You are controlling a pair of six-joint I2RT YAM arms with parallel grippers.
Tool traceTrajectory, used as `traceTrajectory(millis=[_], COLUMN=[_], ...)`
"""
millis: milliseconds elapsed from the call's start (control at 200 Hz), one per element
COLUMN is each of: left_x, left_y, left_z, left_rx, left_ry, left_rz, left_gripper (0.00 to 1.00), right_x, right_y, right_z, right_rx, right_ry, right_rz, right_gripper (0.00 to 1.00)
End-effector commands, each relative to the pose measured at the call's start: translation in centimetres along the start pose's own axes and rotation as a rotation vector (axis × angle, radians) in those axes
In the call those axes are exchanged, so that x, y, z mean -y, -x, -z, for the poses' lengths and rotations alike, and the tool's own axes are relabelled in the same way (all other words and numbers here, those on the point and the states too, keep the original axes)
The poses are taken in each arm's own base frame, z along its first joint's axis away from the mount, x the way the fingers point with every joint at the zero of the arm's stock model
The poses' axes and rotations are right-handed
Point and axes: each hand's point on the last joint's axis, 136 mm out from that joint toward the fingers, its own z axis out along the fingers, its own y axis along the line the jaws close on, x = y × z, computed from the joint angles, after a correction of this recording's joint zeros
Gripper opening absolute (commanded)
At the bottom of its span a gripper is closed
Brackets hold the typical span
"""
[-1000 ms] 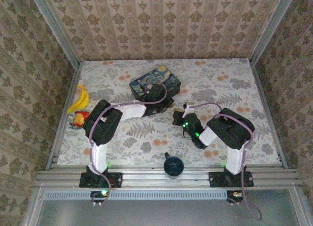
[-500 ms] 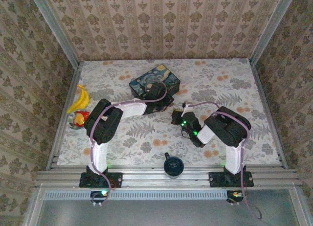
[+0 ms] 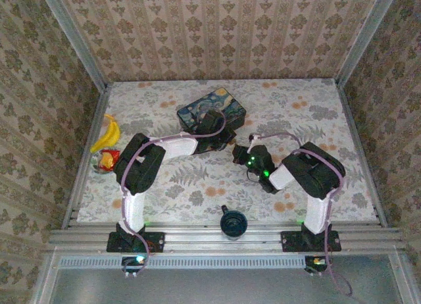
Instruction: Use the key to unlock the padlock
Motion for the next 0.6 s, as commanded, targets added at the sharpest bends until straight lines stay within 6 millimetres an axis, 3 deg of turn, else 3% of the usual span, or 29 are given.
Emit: traceTrajectory(millis=[0, 160, 315, 595], left_x=[-0.3, -0.7, -0.7, 0.4], left_y=[-3.2, -3.1, -3.9, -4.1], left_z=[0.6, 0.8, 0.6, 0.7], left_rx=[-0.107, -0.08, -0.086, -0.075], left_ry=[0.01, 0.026, 0.047, 0.046], left_rz=[0.011, 0.027, 0.048, 0.026], left_gripper=[0.0, 0.0, 0.0, 0.0], right_x=[-0.8, 0.5, 1.3, 0.5], right_y=[0.7, -1.2, -1.8, -2.0], right_z=[0.6, 3.1, 5.6, 7.0], right_rx=[-0.06, -0.172, -0.194, -0.268], right_ry=[-0.007, -0.082, -0.116, -0.044], right_rz=[-0.058, -0.089, -0.119, -0.133], right_gripper=[0.0, 0.0, 0.0, 0.0])
